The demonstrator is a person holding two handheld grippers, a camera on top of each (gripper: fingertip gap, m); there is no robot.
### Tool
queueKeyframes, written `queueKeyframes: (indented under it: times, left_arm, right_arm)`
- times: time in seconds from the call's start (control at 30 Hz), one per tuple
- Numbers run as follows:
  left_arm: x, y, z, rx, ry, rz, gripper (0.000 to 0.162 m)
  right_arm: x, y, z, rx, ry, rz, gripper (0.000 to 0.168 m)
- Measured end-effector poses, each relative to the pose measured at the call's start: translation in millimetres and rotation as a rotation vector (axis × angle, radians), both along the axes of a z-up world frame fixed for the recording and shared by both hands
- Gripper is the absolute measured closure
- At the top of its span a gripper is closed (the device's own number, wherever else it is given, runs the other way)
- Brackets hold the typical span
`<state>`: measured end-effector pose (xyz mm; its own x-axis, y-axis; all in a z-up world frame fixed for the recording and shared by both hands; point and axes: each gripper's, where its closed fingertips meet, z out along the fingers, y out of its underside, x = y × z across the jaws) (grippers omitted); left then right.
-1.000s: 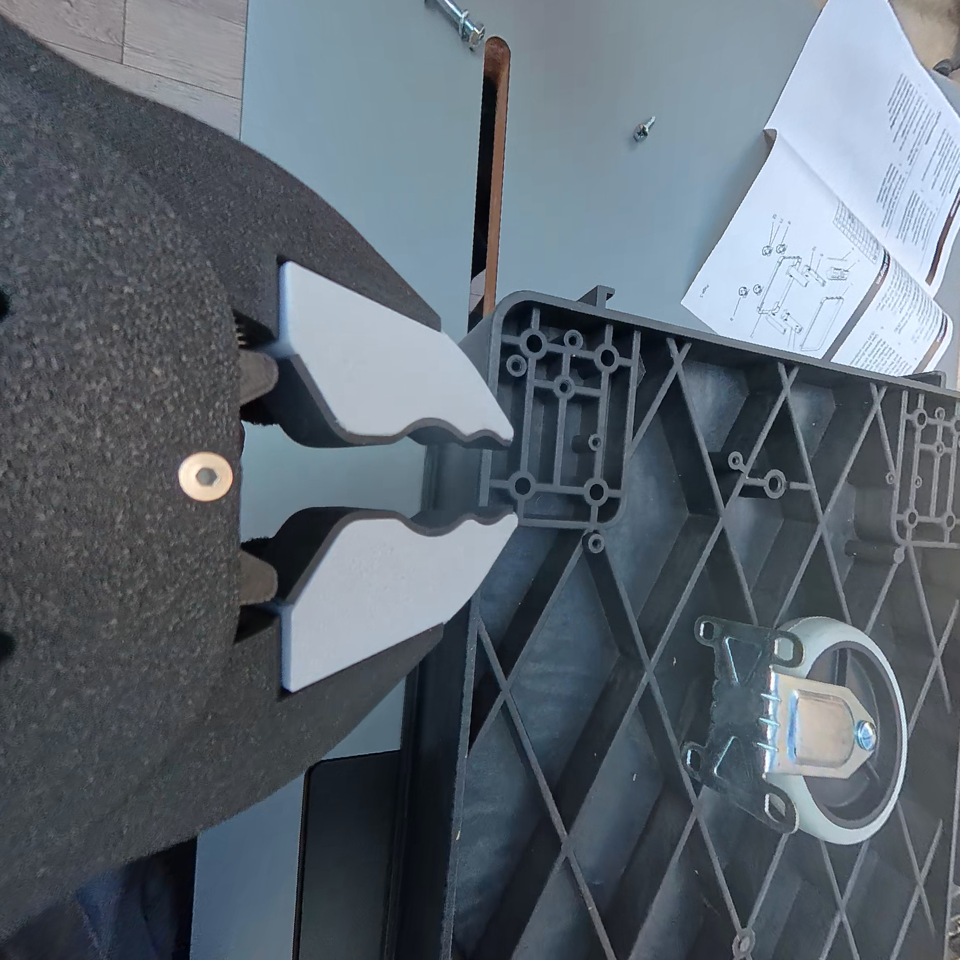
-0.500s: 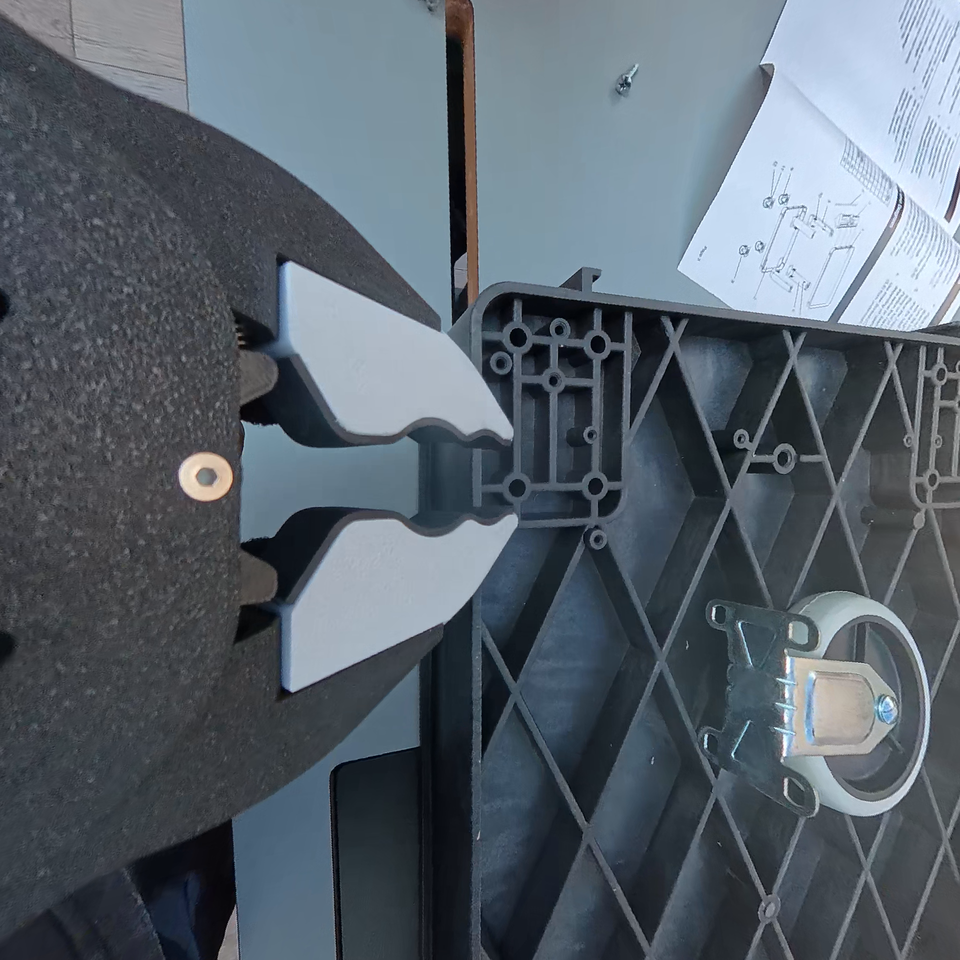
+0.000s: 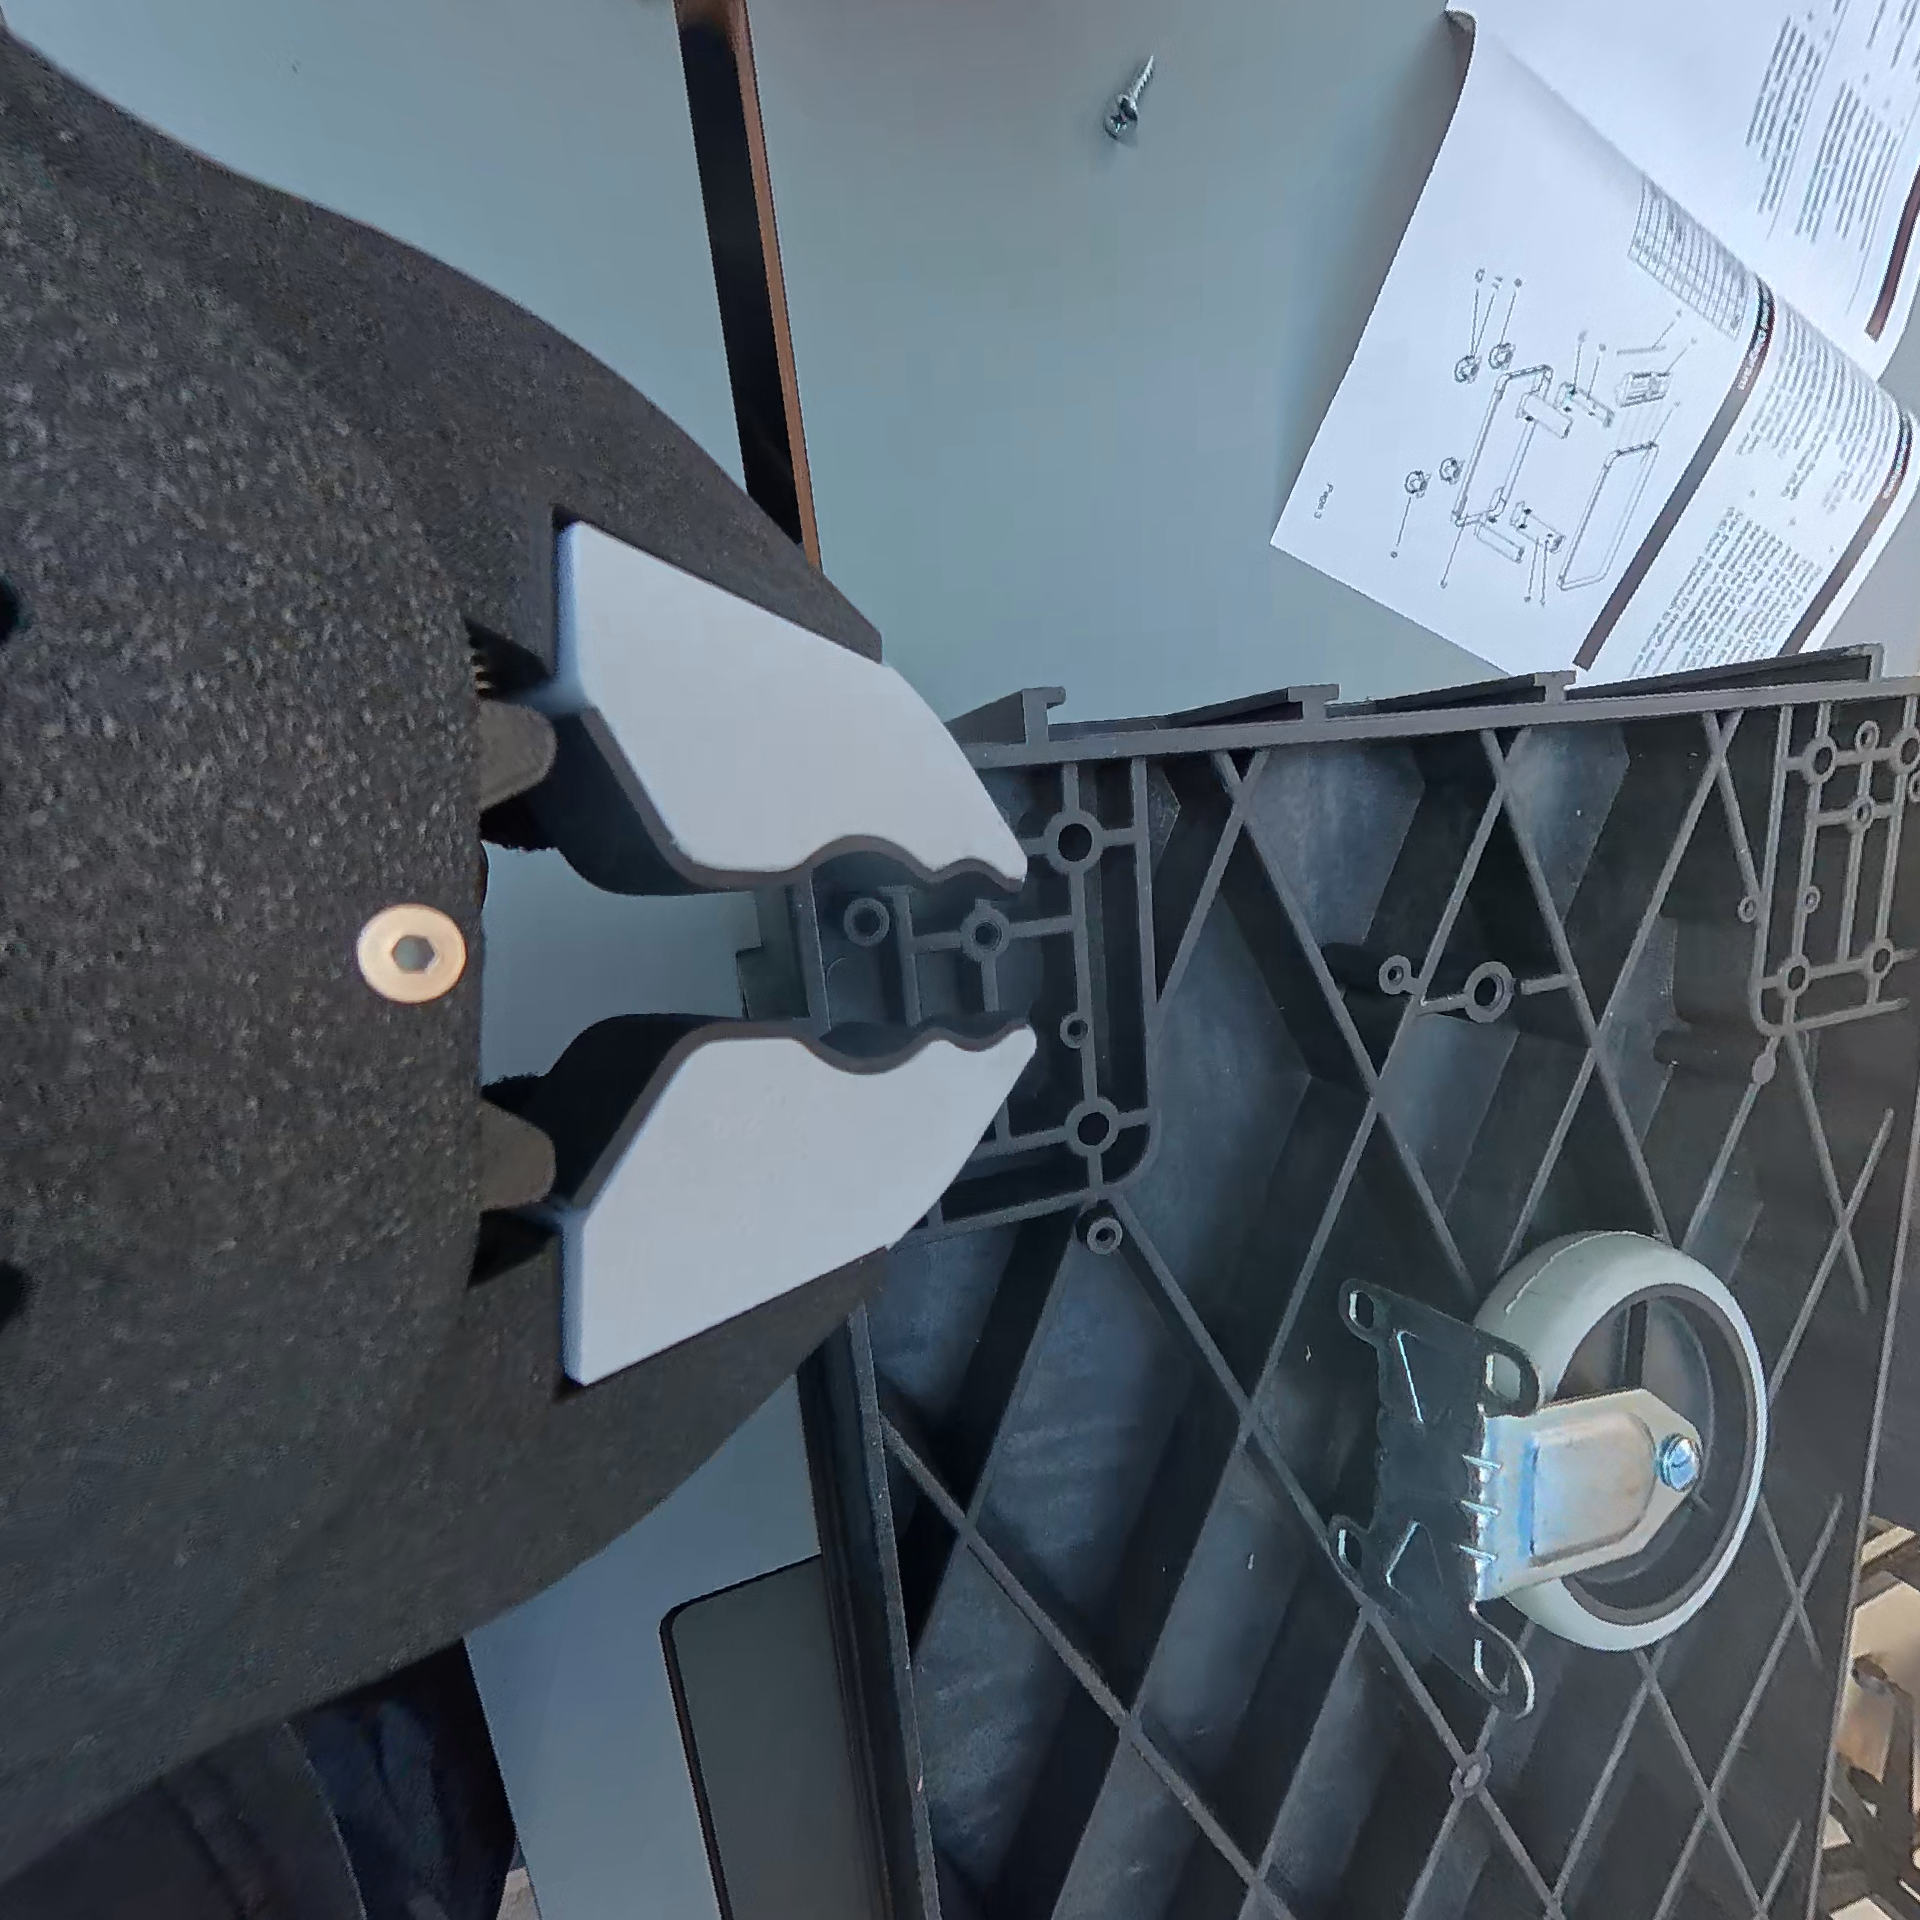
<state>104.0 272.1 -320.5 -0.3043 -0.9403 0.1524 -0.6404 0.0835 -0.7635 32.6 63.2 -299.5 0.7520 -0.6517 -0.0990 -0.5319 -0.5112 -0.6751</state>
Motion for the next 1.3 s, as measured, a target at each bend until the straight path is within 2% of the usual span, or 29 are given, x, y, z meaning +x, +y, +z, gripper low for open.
queueKeyframes:
  times: [0.2, 0.53, 0.77, 0.93, 1.07, 1.3]
  left_arm:
    - [1, 8, 0, -0.006, 0.001, -0.027, 0.141]
    - [-4, 10, 10, -0.027, -0.019, 0.046, 0.141]
    - [-5, 1, 8, -0.03, -0.016, 0.086, 0.141]
    - [-7, 15, 1, -0.014, -0.002, 0.151, 0.139]
    - [-17, 60, -22, 0.096, 0.025, 0.217, 0.133]
    - [-41, 209, -76, 0.355, 0.157, 0.399, 0.129]
  right_arm:
    - [5, 16, 3, 0.014, 0.0, -0.022, 0.153]
    - [18, 24, 12, 0.016, -0.029, 0.077, 0.154]
    - [15, 13, 13, 0.017, -0.025, 0.121, 0.154]
    - [14, 2, 11, 0.016, -0.011, 0.141, 0.153]
    - [16, -5, 9, 0.016, 0.0, 0.162, 0.153]
    - [13, -20, -1, -0.034, 0.039, 0.217, 0.153]
